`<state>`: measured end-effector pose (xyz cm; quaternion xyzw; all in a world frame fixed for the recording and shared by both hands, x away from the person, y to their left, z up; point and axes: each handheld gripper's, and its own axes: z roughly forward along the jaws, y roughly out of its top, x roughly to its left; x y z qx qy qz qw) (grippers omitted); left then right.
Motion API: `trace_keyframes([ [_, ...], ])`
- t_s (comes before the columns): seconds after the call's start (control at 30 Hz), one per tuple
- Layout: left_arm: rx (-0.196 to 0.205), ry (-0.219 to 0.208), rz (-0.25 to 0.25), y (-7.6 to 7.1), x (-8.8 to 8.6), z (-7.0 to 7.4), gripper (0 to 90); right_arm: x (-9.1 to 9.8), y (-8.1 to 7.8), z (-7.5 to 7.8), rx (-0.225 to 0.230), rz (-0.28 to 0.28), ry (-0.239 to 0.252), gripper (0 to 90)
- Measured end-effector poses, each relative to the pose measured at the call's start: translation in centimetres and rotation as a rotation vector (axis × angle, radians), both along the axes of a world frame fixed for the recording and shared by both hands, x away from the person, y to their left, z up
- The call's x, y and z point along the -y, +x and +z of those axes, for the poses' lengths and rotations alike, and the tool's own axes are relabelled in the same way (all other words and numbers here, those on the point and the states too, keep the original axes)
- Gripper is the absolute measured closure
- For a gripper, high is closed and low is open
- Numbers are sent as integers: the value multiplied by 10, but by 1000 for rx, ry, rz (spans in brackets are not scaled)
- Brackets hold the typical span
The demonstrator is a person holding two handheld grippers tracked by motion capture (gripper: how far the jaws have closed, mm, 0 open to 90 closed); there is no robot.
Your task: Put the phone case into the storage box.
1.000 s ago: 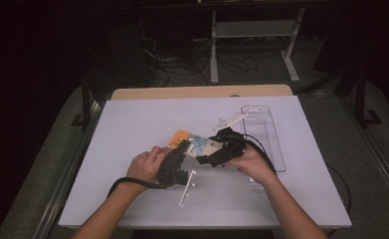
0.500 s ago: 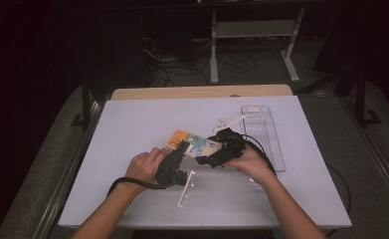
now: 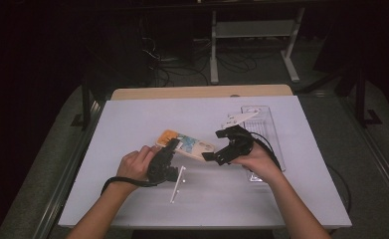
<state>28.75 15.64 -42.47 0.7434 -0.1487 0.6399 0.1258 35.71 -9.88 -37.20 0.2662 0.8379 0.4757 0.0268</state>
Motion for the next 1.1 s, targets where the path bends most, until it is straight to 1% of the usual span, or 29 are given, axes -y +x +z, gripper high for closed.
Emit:
trace_keyframes([
  [0.1,3,-18,15,1,-6,3,791,6,0,0,4,-12,0,0],
  [0.17,-3,-20,27,1,-10,5,791,10,-1,0,6,-24,2,0],
  [0.23,3,-29,32,1,-13,6,791,15,-2,1,7,-32,6,0],
  [0.3,3,-30,39,1,-16,6,791,20,-3,0,14,-39,3,0],
  [0.33,6,-27,44,1,-17,6,791,22,-5,-1,9,-42,4,0],
  [0.5,-1,-41,61,2,-24,7,791,33,-9,-5,8,-57,0,0],
  [0.53,-4,-45,63,2,-25,8,791,35,-10,-5,12,-69,-2,0],
  [0.57,-2,-42,70,2,-26,8,790,37,-11,-6,15,-73,-1,0],
  [0.7,-5,-53,84,2,-31,10,790,46,-14,-9,13,-81,14,0],
  [0.77,-7,-62,89,2,-32,11,790,47,-15,-12,12,-81,16,0],
  [0.8,-10,-64,93,1,-33,11,790,48,-15,-13,23,-80,13,0],
  [0.83,-12,-70,94,1,-34,11,790,48,-14,-14,22,-80,13,0],
  [0.93,-22,-81,92,0,-34,11,791,45,-13,-16,5,-66,14,0],
  [1.07,-45,-98,93,0,-33,11,790,43,-13,-17,2,-55,4,0],
  [1.1,-55,-110,91,0,-33,11,790,43,-13,-17,-2,-55,4,0],
])
